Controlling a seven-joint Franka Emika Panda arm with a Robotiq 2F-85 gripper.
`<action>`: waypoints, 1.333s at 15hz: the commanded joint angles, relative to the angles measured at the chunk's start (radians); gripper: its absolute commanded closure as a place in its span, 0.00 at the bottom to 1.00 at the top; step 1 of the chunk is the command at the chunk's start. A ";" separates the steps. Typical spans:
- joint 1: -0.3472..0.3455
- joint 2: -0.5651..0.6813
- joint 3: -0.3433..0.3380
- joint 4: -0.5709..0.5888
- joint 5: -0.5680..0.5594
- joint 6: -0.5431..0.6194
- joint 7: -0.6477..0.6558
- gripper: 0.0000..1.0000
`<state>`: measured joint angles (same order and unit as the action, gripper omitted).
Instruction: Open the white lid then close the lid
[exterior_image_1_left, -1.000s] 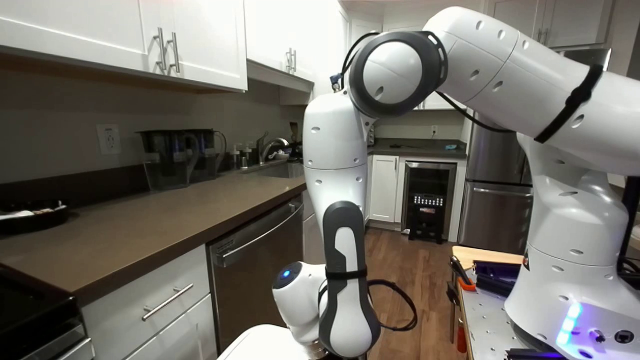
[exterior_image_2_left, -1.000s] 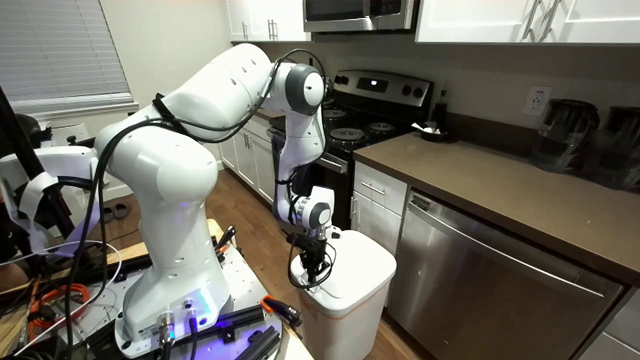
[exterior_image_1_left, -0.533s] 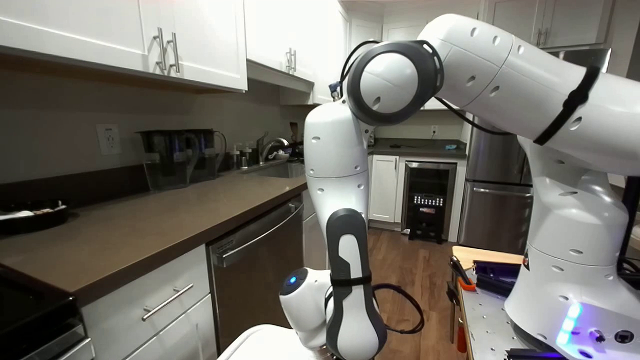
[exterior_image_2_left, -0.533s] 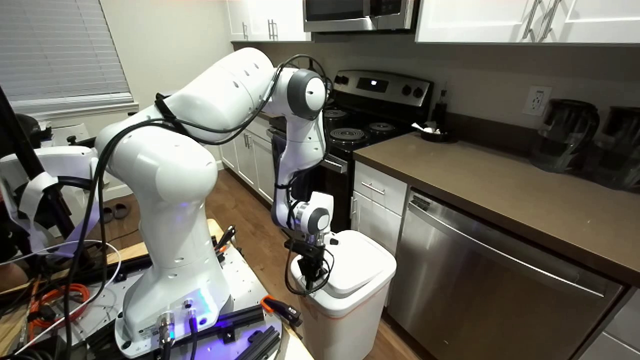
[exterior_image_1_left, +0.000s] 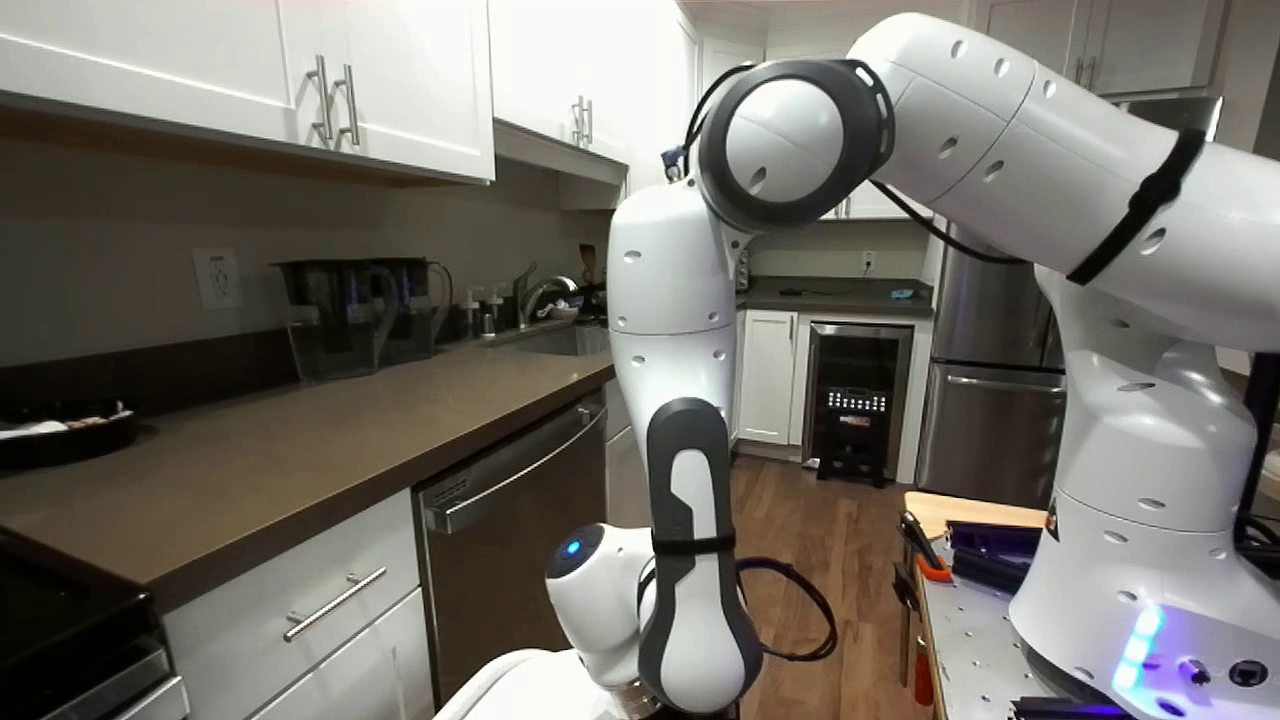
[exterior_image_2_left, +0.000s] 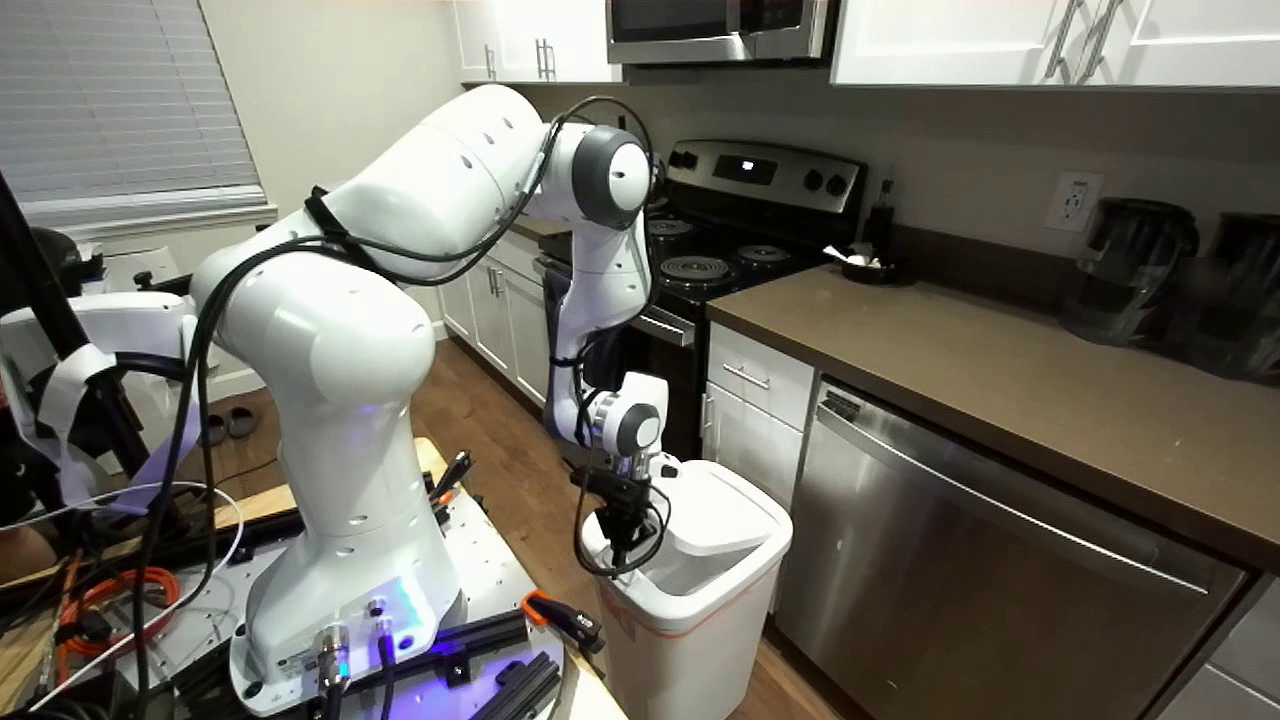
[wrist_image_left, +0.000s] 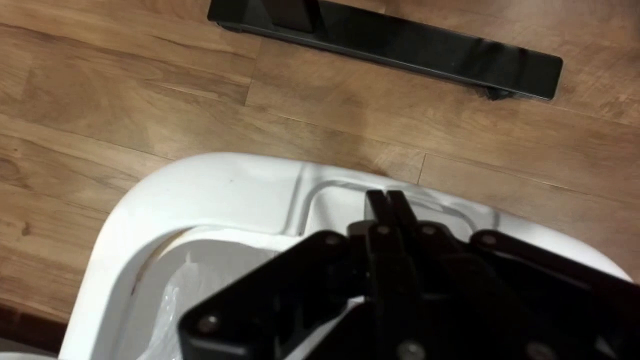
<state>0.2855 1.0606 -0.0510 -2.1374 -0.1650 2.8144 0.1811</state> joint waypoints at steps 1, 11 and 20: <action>-0.051 -0.156 0.053 -0.041 0.023 -0.174 -0.079 0.95; -0.064 -0.430 0.118 -0.002 0.011 -0.593 -0.052 0.94; -0.010 -0.485 0.022 -0.130 -0.129 -0.270 0.052 0.94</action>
<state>0.2398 0.6155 0.0188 -2.1911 -0.2295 2.4335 0.1697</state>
